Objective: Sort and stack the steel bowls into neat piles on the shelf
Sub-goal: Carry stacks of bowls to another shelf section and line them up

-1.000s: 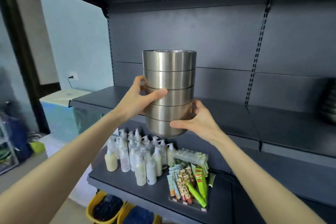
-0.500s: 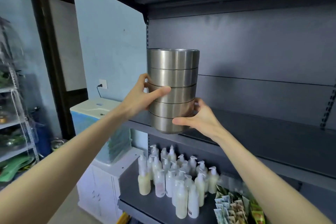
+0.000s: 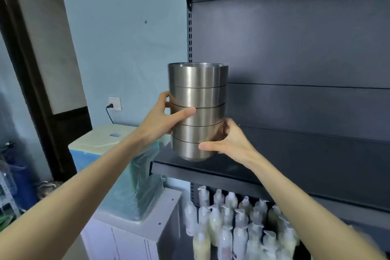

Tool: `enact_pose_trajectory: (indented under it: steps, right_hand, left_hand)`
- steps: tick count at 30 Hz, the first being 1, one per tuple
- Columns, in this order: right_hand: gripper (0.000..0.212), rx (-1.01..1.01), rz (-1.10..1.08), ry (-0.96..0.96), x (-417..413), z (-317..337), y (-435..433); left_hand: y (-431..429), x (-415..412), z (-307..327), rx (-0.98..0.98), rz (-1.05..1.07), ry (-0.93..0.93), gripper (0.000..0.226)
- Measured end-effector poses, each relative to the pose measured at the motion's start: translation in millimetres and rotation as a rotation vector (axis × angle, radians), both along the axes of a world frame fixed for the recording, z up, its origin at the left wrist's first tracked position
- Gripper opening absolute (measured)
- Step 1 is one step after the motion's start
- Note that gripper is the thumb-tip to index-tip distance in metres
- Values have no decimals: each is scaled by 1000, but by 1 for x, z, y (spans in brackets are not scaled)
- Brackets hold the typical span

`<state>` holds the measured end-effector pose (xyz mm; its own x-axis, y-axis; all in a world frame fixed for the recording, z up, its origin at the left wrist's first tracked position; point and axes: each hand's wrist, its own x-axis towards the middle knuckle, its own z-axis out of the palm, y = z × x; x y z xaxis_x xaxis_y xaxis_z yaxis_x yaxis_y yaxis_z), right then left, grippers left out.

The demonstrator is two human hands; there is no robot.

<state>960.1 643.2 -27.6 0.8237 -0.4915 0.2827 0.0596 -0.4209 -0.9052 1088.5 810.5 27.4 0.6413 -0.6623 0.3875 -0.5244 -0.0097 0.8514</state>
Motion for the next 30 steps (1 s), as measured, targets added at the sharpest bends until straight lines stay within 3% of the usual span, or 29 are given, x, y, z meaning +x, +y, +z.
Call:
enact_pose_trajectory:
  steps: [11,20,24,30]
  right_hand:
    - [100,30,-160,74,95,-15,-56]
    - [106,8,-238,139,133,-20,-122]
    - [107,19,-250,128,145,-20,-139]
    - [111,39,-297,103,155,-26,-155]
  left_hand:
    - [-85,126,-22,49,-163,46,88]
    - [-158,173,-29,49,-240,39,75]
    - [-181,189,-31,59,-268,27,91]
    - [-209,210,-36,49,-352,34,91]
